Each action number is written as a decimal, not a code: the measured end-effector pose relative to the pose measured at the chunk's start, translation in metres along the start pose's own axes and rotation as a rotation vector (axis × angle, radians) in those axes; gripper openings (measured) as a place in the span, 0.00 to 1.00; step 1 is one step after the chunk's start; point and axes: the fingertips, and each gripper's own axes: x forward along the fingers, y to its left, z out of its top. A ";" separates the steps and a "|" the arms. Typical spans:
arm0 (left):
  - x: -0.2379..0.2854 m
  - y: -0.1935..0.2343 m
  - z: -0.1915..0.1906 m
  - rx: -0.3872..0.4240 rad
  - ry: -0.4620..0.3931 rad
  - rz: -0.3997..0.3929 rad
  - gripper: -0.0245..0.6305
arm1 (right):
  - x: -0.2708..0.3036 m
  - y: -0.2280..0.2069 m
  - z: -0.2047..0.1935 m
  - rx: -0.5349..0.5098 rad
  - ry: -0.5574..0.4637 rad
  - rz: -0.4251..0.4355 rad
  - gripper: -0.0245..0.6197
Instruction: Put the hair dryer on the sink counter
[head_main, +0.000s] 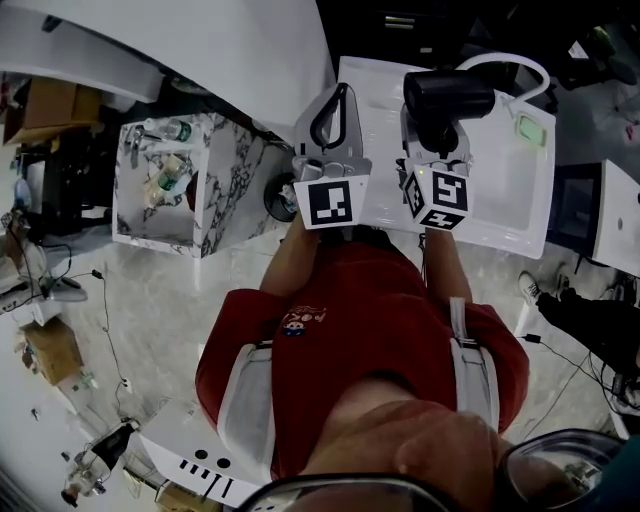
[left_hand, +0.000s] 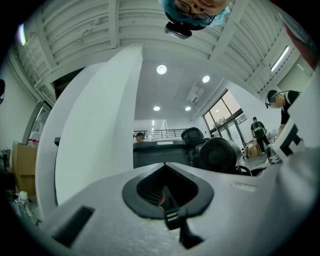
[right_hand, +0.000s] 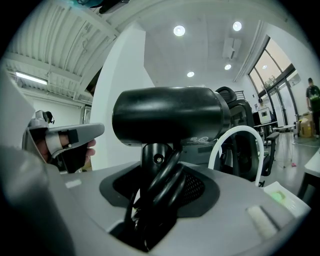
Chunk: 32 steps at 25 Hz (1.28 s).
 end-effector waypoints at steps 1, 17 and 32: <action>-0.001 0.001 -0.001 -0.001 0.003 0.001 0.04 | 0.000 0.002 -0.003 0.001 0.008 0.001 0.35; -0.015 0.015 -0.021 -0.029 0.039 -0.004 0.04 | 0.015 0.021 -0.077 0.008 0.188 0.004 0.35; -0.027 0.030 -0.039 -0.057 0.063 0.007 0.04 | 0.032 0.030 -0.182 0.034 0.465 0.023 0.35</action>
